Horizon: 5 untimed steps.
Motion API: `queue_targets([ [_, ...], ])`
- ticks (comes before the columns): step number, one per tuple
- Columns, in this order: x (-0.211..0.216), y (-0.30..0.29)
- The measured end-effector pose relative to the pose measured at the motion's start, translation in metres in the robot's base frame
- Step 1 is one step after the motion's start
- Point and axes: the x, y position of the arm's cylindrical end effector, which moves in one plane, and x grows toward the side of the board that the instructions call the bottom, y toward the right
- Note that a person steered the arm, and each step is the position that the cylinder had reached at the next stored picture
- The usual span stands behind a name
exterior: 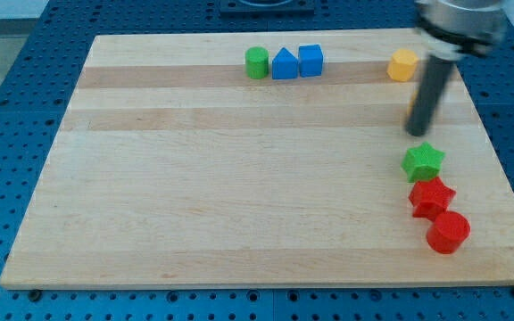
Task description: Push the green star closer to the green circle
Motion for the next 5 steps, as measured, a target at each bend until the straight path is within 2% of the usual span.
queue_targets([
  [1,0.027,0.084],
  [2,0.077,0.103],
  [3,0.093,0.068],
  [5,0.058,-0.004],
])
